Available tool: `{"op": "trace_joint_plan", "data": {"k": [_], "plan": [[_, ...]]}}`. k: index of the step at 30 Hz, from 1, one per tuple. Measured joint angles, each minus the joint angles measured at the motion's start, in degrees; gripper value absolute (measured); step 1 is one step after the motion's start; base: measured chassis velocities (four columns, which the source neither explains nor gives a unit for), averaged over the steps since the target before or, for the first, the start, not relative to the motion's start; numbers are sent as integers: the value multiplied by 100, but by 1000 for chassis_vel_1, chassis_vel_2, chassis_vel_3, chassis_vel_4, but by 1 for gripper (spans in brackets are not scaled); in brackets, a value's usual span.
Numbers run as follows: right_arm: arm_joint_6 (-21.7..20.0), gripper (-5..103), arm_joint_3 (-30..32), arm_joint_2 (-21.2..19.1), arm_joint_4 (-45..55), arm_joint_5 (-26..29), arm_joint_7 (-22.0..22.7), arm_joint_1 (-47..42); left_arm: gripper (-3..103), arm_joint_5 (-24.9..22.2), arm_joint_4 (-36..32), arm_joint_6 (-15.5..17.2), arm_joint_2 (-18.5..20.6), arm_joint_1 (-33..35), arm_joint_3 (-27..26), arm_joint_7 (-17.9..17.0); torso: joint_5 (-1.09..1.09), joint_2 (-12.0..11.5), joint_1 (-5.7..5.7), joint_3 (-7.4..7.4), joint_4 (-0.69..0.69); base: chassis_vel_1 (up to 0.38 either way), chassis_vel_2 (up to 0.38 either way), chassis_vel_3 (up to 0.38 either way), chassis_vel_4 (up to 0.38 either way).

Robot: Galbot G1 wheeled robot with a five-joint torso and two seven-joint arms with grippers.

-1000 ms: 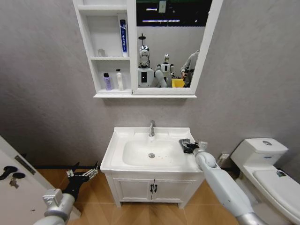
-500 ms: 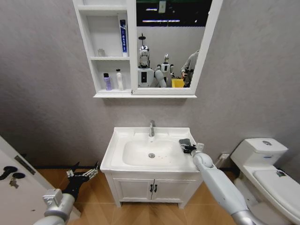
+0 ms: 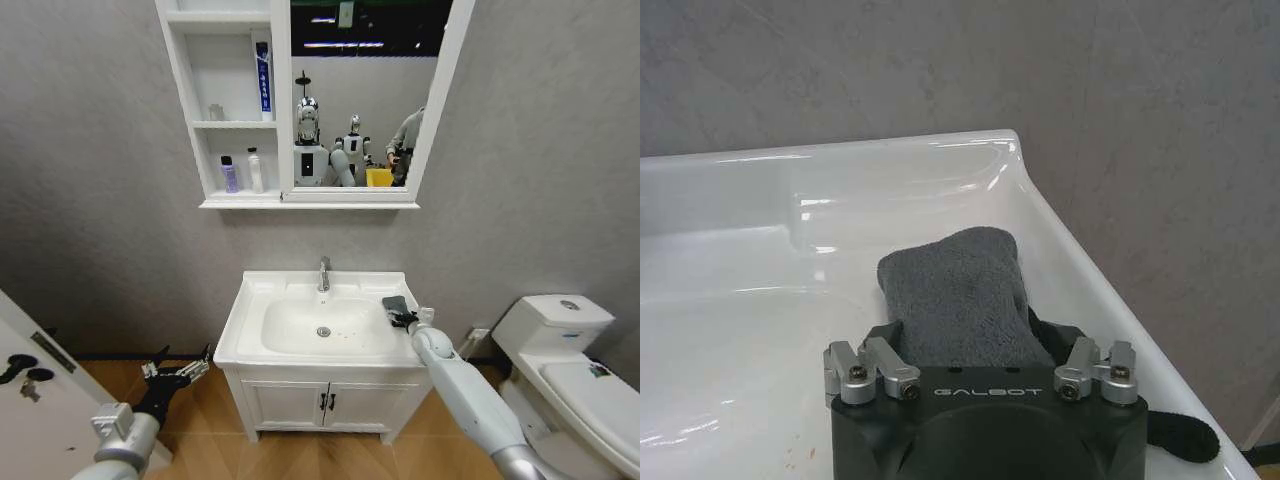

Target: Move facial cleanser and shampoo from washbasin to cabinet, then wipe washbasin with towel.

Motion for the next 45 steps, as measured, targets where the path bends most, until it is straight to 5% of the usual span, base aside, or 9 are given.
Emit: {"op": "trace_joint_plan", "data": {"k": [20, 29, 45], "plan": [[-116, 7, -174, -200, 328, 271, 59, -35, 100, 0, 0, 0, 0, 0, 0, 0, 1, 0, 0, 1, -1, 0, 0, 0, 0], [-254, 5, -392, -349, 1096, 280, 102, -24, 100, 0, 0, 0, 0, 0, 0, 0, -1, 0, 0, 0, -1, 0, 0, 0, 0], [-767, 5, -1699, -354, 1397, 1237, 1396, 174, 100, 0, 0, -1, 0, 0, 0, 0, -1, 0, 0, 0, 0, 0, 0, 0, 0]]}}
